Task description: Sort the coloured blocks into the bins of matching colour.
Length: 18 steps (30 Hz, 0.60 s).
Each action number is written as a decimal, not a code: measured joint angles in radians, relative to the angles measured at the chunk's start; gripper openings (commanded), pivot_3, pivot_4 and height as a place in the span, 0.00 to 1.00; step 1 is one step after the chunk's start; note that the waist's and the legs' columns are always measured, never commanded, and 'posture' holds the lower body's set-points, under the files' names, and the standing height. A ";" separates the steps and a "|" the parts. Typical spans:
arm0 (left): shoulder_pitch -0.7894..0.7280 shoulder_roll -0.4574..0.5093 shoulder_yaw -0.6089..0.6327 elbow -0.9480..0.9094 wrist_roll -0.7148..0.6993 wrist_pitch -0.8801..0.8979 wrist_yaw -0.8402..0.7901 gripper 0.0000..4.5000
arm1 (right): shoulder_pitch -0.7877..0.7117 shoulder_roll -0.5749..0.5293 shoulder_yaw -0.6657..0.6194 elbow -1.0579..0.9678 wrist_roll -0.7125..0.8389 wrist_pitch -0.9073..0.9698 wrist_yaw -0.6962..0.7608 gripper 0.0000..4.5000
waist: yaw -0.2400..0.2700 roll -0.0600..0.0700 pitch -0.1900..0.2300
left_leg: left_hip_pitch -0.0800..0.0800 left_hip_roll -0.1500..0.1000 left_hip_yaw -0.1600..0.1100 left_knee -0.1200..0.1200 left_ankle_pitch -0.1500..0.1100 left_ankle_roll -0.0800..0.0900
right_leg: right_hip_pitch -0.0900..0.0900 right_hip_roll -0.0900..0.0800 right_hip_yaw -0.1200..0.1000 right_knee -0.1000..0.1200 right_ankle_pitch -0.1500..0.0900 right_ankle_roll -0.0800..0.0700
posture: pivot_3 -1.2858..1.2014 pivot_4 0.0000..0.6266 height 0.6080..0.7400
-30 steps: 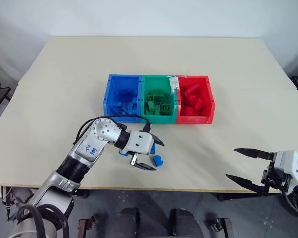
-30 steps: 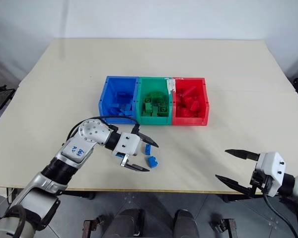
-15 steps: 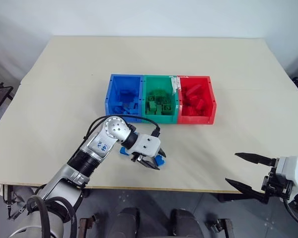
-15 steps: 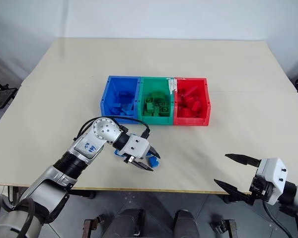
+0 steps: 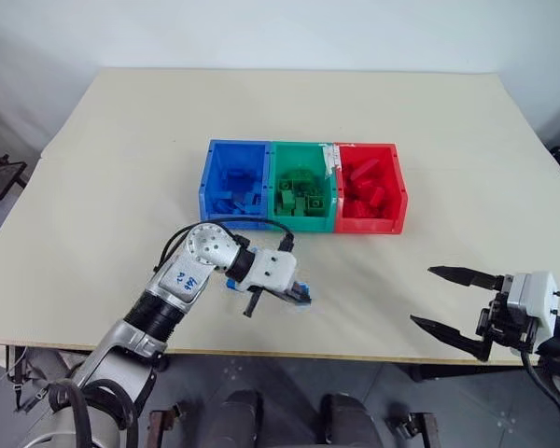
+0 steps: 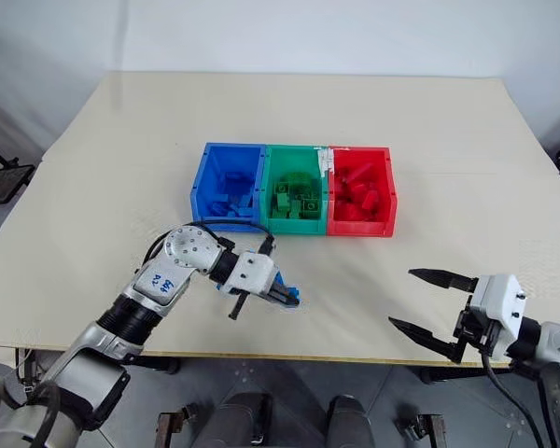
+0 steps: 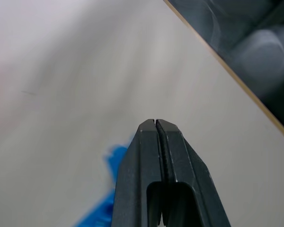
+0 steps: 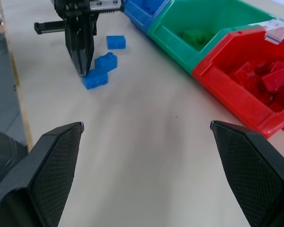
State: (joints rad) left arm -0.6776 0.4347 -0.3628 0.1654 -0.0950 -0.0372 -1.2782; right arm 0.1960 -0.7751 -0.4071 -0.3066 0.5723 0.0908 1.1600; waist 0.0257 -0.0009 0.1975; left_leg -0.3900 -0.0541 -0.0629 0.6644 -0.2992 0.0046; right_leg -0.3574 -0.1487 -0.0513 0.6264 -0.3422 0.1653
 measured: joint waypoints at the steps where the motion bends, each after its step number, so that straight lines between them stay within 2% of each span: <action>1: 0.010 0.008 0.018 -0.013 -0.014 0.000 0.002 0.01 | -0.007 0.000 0.009 0.002 0.000 0.002 0.001 1.00 | 0.000 0.000 0.000 | 0.000 0.000 0.000 0.000 0.000 0.000 | 0.000 0.000 0.000 0.000 0.000 0.000 | 0.52 0.24 1.00; 3: 0.040 0.028 0.050 -0.041 -0.041 0.000 0.000 0.01 | -0.018 0.000 0.014 0.014 0.000 0.003 0.005 1.00 | -0.001 0.000 0.000 | 0.000 0.000 0.000 0.000 0.000 0.000 | 0.000 0.000 0.000 0.000 0.000 0.000 | 0.52 0.24 1.00; 6: 0.060 0.038 0.056 -0.049 -0.058 0.001 -0.004 0.13 | -0.032 0.000 0.024 0.036 -0.001 0.003 0.009 1.00 | 0.002 0.000 0.000 | 0.000 0.000 0.000 0.000 0.000 0.000 | 0.000 0.000 0.000 0.000 0.000 0.000 | 0.52 0.24 1.00; 10: 0.043 0.043 0.040 -0.042 -0.052 -0.053 -0.035 0.41 | -0.050 0.000 0.042 0.046 -0.001 0.002 0.020 1.00 | 0.002 0.000 0.000 | 0.000 -0.002 0.000 0.000 0.000 0.000 | 0.000 0.000 0.000 0.000 0.000 0.000 | 0.52 0.24 1.00; 15: -0.085 0.029 -0.027 0.086 0.025 -0.181 -0.089 0.74 | -0.027 -0.011 0.038 0.058 -0.001 0.001 0.044 1.00 | 0.003 0.000 0.000 | 0.000 -0.004 0.000 0.000 0.000 0.000 | 0.001 0.000 -0.001 -0.001 0.000 0.000 | 0.52 0.24 1.00; 18: -0.134 0.020 -0.067 0.171 0.069 -0.227 -0.117 0.74 | -0.010 -0.016 0.031 0.058 -0.001 0.002 0.049 1.00 | 0.001 0.000 0.000 | 0.000 -0.004 0.000 0.000 0.000 0.000 | 0.000 0.000 -0.001 0.000 0.000 0.000 | 0.52 0.24 1.00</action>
State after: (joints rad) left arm -0.8113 0.4550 -0.4295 0.3363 -0.0256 -0.2640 -1.3949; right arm 0.1863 -0.7910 -0.3766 -0.2487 0.5714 0.0927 1.2091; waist 0.0266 -0.0009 0.1976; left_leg -0.3904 -0.0577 -0.0628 0.6642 -0.2991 0.0048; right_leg -0.3571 -0.1486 -0.0523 0.6259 -0.3421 0.1655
